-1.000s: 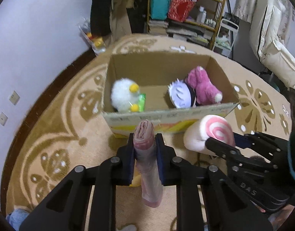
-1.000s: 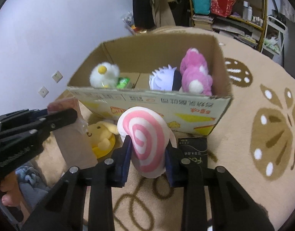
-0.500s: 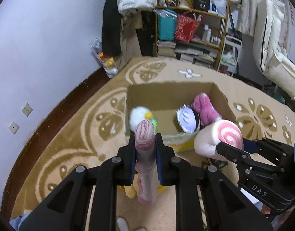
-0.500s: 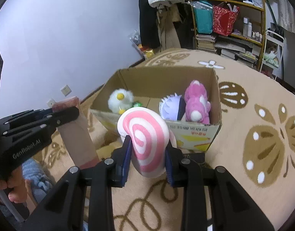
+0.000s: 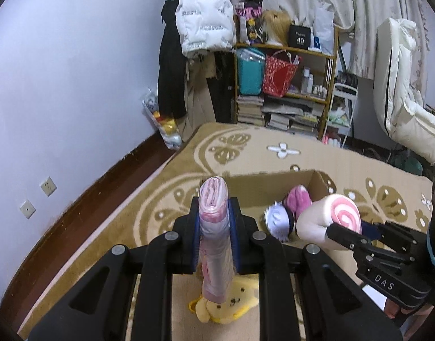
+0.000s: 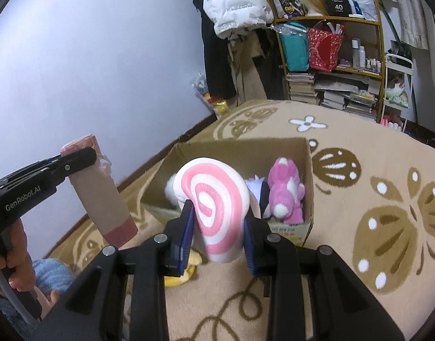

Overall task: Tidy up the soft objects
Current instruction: 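Carry the bottle plush and swirl cushion into the box and open both tools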

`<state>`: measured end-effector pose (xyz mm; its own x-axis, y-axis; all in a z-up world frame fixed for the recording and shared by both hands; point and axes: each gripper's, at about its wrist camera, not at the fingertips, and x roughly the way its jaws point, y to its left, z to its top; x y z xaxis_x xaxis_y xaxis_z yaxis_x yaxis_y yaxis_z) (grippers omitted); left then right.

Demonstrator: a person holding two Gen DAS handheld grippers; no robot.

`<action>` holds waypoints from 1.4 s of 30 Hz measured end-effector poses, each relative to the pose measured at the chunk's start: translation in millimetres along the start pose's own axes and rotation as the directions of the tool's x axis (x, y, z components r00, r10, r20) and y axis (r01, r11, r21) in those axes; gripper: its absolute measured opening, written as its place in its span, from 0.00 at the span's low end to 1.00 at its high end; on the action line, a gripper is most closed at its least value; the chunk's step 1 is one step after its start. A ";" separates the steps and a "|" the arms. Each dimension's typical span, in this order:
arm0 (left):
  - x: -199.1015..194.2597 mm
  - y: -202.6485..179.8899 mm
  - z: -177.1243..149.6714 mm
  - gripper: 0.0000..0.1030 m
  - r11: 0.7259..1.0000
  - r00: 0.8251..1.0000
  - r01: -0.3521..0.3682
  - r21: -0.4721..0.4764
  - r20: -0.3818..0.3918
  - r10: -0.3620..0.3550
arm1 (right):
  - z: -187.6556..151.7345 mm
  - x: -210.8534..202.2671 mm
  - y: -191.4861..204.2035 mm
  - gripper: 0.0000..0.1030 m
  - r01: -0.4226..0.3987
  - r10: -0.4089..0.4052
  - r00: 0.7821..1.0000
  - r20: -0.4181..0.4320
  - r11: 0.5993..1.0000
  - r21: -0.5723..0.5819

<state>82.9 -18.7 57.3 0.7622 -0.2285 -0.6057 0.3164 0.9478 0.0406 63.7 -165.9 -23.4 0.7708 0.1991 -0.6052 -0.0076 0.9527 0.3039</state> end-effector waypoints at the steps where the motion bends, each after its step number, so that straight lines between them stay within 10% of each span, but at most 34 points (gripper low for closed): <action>1: 0.5 -0.7 3.1 0.16 1.000 1.000 0.000 -0.002 0.009 0.000 | 2.0 0.0 -1.2 0.31 0.000 0.000 1.000 0.005 1.000 0.005; 21: 48.8 21.9 25.3 0.16 0.985 0.991 0.034 -0.169 0.135 -0.011 | 18.7 27.5 -1.1 0.33 0.011 -0.010 1.000 0.025 0.999 -0.042; 29: 83.0 11.6 15.2 0.16 0.977 0.994 0.101 -0.189 0.067 -0.090 | 14.3 47.3 -9.2 0.36 0.004 -0.005 1.000 -0.004 0.999 -0.040; 42: 136.1 6.0 -12.7 0.20 0.984 0.989 -0.012 -0.177 -0.148 -0.015 | 3.7 73.9 -21.2 0.47 0.026 -0.028 0.997 -0.075 0.999 -0.031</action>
<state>181.4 -41.2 -34.9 0.6656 -0.2072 -0.7170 0.2021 0.9748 -0.0940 123.2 -172.2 -71.8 0.7207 0.1889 -0.6670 -0.0071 0.9641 0.2654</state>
